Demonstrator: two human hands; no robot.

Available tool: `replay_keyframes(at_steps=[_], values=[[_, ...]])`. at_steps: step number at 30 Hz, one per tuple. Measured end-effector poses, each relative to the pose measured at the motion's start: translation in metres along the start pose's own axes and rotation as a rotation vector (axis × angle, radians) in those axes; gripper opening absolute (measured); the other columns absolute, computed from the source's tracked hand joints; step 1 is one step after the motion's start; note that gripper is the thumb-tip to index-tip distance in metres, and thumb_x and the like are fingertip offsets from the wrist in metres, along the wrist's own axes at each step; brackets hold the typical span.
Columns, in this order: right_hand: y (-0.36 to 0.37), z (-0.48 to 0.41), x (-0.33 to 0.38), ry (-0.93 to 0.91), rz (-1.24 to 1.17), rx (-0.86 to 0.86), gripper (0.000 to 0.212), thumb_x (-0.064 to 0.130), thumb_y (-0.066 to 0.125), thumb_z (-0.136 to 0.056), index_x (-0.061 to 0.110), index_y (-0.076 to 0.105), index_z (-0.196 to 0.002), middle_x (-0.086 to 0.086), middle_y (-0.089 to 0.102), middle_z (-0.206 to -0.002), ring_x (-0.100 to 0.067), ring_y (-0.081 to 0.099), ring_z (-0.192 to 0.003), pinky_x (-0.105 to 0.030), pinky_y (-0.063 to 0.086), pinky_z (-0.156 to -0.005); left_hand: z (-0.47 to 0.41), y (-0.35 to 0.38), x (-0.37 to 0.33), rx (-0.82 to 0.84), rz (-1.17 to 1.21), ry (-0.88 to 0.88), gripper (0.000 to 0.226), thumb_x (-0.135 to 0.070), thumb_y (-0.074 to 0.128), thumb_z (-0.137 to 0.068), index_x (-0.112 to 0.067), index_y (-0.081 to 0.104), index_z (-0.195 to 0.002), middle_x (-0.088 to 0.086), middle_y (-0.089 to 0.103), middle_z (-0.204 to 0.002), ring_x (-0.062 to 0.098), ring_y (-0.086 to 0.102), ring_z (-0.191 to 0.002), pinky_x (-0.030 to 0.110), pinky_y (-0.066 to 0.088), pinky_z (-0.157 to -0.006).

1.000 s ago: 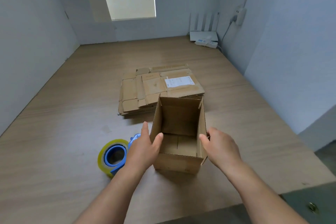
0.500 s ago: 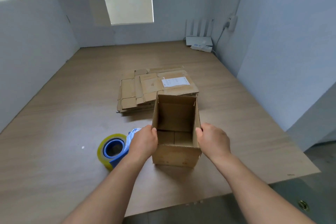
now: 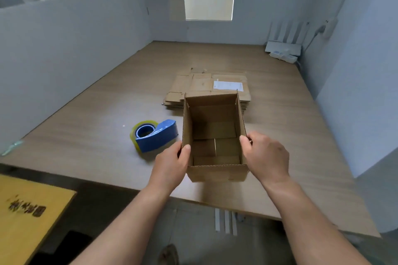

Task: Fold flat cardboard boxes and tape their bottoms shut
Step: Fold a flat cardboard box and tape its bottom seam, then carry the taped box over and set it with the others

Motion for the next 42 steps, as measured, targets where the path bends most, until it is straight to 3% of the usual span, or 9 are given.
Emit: replay_keyframes(at_steps=[7, 13, 16, 20, 24, 27, 30, 35, 42], values=[[-0.001, 0.023, 0.019, -0.183, -0.089, 0.088, 0.031, 0.034, 0.045, -0.096, 0.013, 0.06, -0.079, -0.009, 0.065, -0.083, -0.031, 0.045, -0.071, -0.031, 0.03, -0.06, 0.066, -0.021, 0.01, -0.195, -0.018, -0.092, 0.039, -0.031, 0.044, -0.1, -0.023, 0.044, -0.061, -0.02, 0.052, -0.054, 0.0, 0.049, -0.057, 0.015, 0.036, -0.047], [0.005, 0.049, 0.062, -0.342, -0.15, 0.151, 0.029, 0.035, 0.045, -0.096, 0.014, 0.062, -0.084, -0.008, 0.065, -0.086, -0.033, 0.054, -0.078, -0.031, 0.031, -0.061, 0.112, -0.055, 0.027, -0.347, -0.091, -0.258, 0.032, -0.035, 0.043, -0.1, -0.025, 0.054, -0.071, -0.005, 0.056, -0.066, 0.01, 0.056, -0.065, 0.01, 0.039, -0.05], [0.009, 0.065, 0.086, -0.414, -0.185, 0.165, 0.028, 0.035, 0.046, -0.095, 0.015, 0.063, -0.084, -0.008, 0.066, -0.086, -0.034, 0.056, -0.079, -0.031, 0.031, -0.061, 0.134, -0.074, 0.035, -0.418, -0.077, -0.299, 0.038, -0.035, 0.041, -0.101, -0.005, 0.063, -0.106, 0.014, 0.066, -0.098, 0.029, 0.061, -0.096, 0.04, 0.054, -0.08], [0.018, 0.093, 0.124, -0.5, -0.201, 0.169, 0.028, 0.036, 0.048, -0.095, 0.017, 0.065, -0.085, -0.008, 0.067, -0.086, -0.027, 0.043, -0.069, -0.03, 0.028, -0.06, 0.169, -0.102, 0.055, -0.503, -0.067, -0.351, 0.044, -0.034, 0.041, -0.101, 0.005, 0.056, -0.113, 0.024, 0.062, -0.105, 0.037, 0.056, -0.104, 0.047, 0.048, -0.089], [0.031, 0.135, 0.172, -0.615, -0.221, 0.187, 0.027, 0.037, 0.048, -0.096, 0.018, 0.065, -0.088, -0.005, 0.066, -0.083, -0.024, 0.047, -0.068, -0.029, 0.028, -0.057, 0.214, -0.142, 0.083, -0.573, -0.049, -0.401, 0.034, -0.03, 0.045, -0.1, -0.006, 0.06, -0.08, 0.009, 0.052, -0.066, 0.025, 0.055, -0.069, 0.03, 0.044, -0.061], [0.04, 0.178, 0.215, -0.71, -0.241, 0.206, 0.027, 0.037, 0.048, -0.095, 0.019, 0.062, -0.081, -0.001, 0.058, -0.07, -0.018, 0.04, -0.058, -0.023, 0.023, -0.051, 0.256, -0.179, 0.11, -0.646, -0.061, -0.459, 0.044, -0.027, 0.048, -0.098, -0.027, 0.035, -0.056, -0.008, 0.036, -0.043, 0.007, 0.041, -0.045, 0.014, 0.033, -0.047], [0.047, 0.227, 0.259, -0.807, -0.31, 0.225, 0.028, 0.036, 0.052, -0.094, 0.025, 0.052, -0.068, 0.015, 0.04, -0.053, -0.001, 0.033, -0.045, -0.014, 0.018, -0.046, 0.301, -0.215, 0.14, -0.722, -0.098, -0.537, 0.04, -0.031, 0.046, -0.099, -0.023, 0.037, -0.061, -0.009, 0.038, -0.046, 0.007, 0.041, -0.047, 0.019, 0.029, -0.044], [0.061, 0.305, 0.327, -0.933, -0.326, 0.375, 0.028, 0.04, 0.049, -0.095, 0.02, 0.065, -0.085, 0.004, 0.066, -0.077, -0.013, 0.061, -0.064, -0.031, 0.056, -0.06, 0.371, -0.263, 0.189, -0.821, -0.076, -0.649, 0.034, -0.034, 0.046, -0.098, -0.005, 0.058, -0.082, 0.007, 0.037, -0.055, 0.011, 0.044, -0.05, 0.019, 0.032, -0.044], [0.076, 0.404, 0.408, -1.105, -0.336, 0.456, 0.031, 0.039, 0.047, -0.097, 0.015, 0.066, -0.094, -0.007, 0.068, -0.083, -0.023, 0.045, -0.065, -0.029, 0.034, -0.056, 0.464, -0.318, 0.247, -0.939, -0.091, -0.868, 0.043, -0.042, 0.044, -0.096, -0.018, 0.033, -0.063, 0.002, 0.035, -0.051, 0.009, 0.035, -0.05, 0.027, 0.023, -0.047]])
Point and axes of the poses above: each hand's wrist, its own z-axis away from the middle knuckle, its own y-axis out of the palm, x = y × z, the point moved 1 cm from there along -z, towards the middle knuckle
